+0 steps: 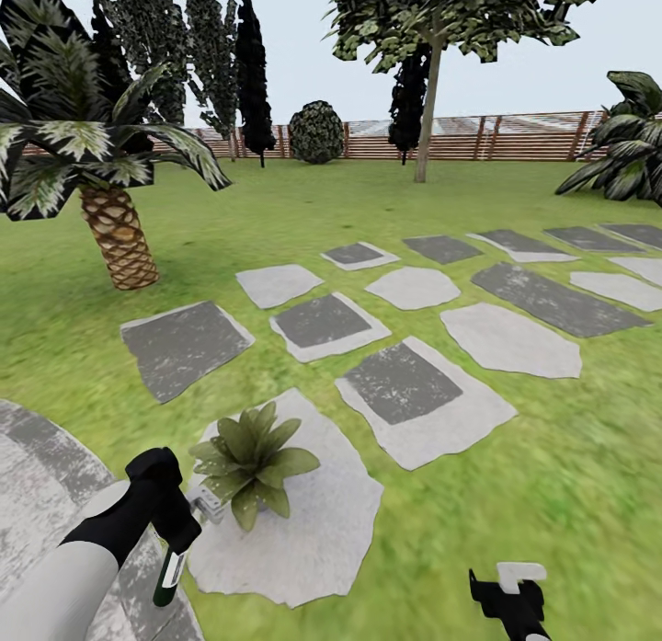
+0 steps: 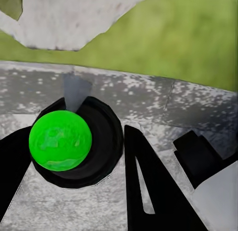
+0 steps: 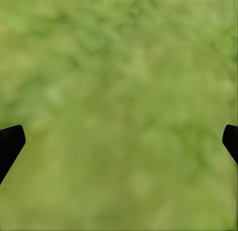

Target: Pick up the pesticide atomizer in the garden and spray insectifuge to fully cover both potted plants in the garden.

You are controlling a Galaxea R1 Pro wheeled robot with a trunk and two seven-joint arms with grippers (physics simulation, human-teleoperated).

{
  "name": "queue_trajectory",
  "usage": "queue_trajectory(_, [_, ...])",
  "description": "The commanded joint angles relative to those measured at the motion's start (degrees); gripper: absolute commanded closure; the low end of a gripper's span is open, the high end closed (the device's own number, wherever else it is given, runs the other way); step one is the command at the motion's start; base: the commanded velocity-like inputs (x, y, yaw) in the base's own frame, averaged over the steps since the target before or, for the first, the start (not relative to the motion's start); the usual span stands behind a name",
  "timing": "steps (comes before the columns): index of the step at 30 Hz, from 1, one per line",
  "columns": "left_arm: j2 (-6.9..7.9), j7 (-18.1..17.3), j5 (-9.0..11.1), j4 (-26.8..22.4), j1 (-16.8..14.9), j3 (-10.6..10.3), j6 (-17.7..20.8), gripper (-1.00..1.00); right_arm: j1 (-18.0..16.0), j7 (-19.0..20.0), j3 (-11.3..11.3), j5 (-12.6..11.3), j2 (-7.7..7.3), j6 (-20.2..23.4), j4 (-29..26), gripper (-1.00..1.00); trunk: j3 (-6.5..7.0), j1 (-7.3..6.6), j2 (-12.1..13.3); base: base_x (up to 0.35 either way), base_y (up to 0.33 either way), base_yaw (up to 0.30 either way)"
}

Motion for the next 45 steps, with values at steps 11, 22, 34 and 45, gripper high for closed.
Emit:
queue_trajectory(11, [0.04,-0.5,-0.4,-0.1,0.0,-0.3,0.5,1.0,0.0,-0.2,-0.4,0.6,0.01,-0.2,0.1,-1.0,-0.05,0.02,0.0,0.106,-0.133,0.149])
queue_trajectory(22, [0.04,-0.5,-0.4,0.0,0.0,-0.3,0.5,1.0,0.0,-0.2,-0.4,0.6,0.01,-0.2,0.1,-1.0,-0.05,0.02,0.0,-0.057,-0.265,0.207])
queue_trajectory(34, [0.55,-12.9,-6.6,-0.2,-4.7,-0.8,0.4,1.0,0.0,-0.2,-0.4,0.7,0.01,-0.2,0.1,-1.0,-0.05,0.02,0.0,0.128,-0.26,0.123])
queue_trajectory(45, [0.41,-15.9,-16.0,-0.7,-7.8,-0.6,0.5,1.0,0.0,-0.2,-0.4,0.6,0.01,-0.1,0.1,-1.0,-0.05,0.02,0.0,0.04,-0.033,0.252])
